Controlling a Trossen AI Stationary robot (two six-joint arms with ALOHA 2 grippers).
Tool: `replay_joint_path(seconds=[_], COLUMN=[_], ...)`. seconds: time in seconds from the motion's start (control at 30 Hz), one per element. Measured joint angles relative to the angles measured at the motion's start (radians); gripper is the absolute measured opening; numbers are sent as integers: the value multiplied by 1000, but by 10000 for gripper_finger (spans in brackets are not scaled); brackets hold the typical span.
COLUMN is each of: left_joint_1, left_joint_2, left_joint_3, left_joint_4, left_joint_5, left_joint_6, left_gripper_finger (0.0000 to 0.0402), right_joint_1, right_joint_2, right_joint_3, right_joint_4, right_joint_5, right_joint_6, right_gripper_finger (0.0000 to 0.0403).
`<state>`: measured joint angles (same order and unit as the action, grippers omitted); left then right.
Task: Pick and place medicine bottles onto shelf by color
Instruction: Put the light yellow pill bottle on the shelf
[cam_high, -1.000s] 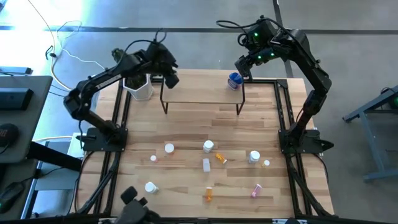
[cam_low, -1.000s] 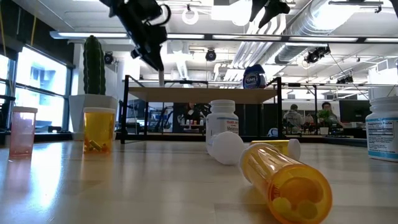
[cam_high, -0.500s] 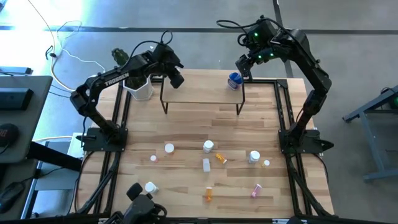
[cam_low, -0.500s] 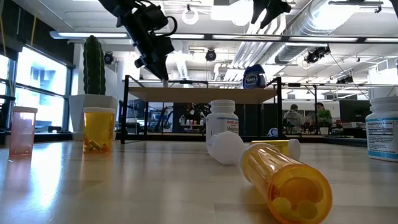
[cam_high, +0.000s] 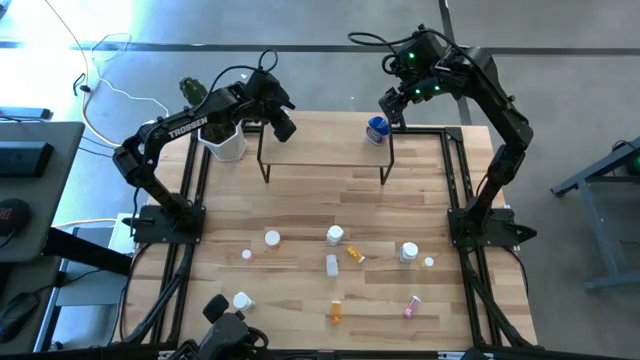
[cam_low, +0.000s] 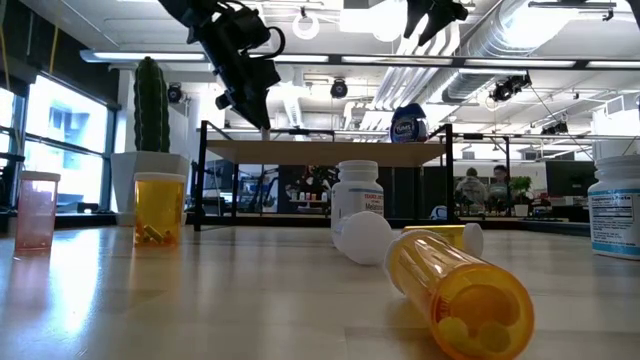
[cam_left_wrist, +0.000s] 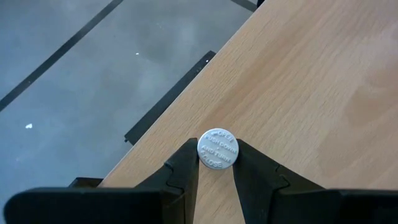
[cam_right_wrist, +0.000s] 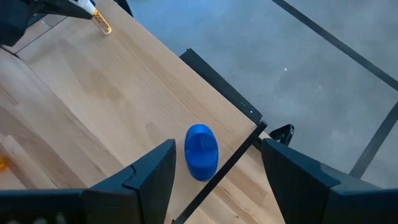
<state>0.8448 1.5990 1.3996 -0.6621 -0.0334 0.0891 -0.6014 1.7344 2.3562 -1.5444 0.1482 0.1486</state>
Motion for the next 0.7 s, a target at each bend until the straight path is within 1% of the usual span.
replay_joint_path(seconds=[0.17,0.43,0.57,0.7], left_joint_1=[0,0,0,0], left_joint_2=[0,0,0,0], left_joint_3=[0,0,0,0], left_joint_4=[1,22,34,33], left_joint_5=[0,-5,-8,-24], left_joint_6=[7,15,-6,-7], left_gripper_finger=[90,142,167,183], right_joint_1=[0,0,0,0], right_joint_2=[0,0,0,0], right_joint_3=[0,0,0,0], right_joint_4=[0,0,0,0], right_joint_5=[0,1,16,16], right_joint_6=[0,0,0,0], right_gripper_finger=[229,229,229,229])
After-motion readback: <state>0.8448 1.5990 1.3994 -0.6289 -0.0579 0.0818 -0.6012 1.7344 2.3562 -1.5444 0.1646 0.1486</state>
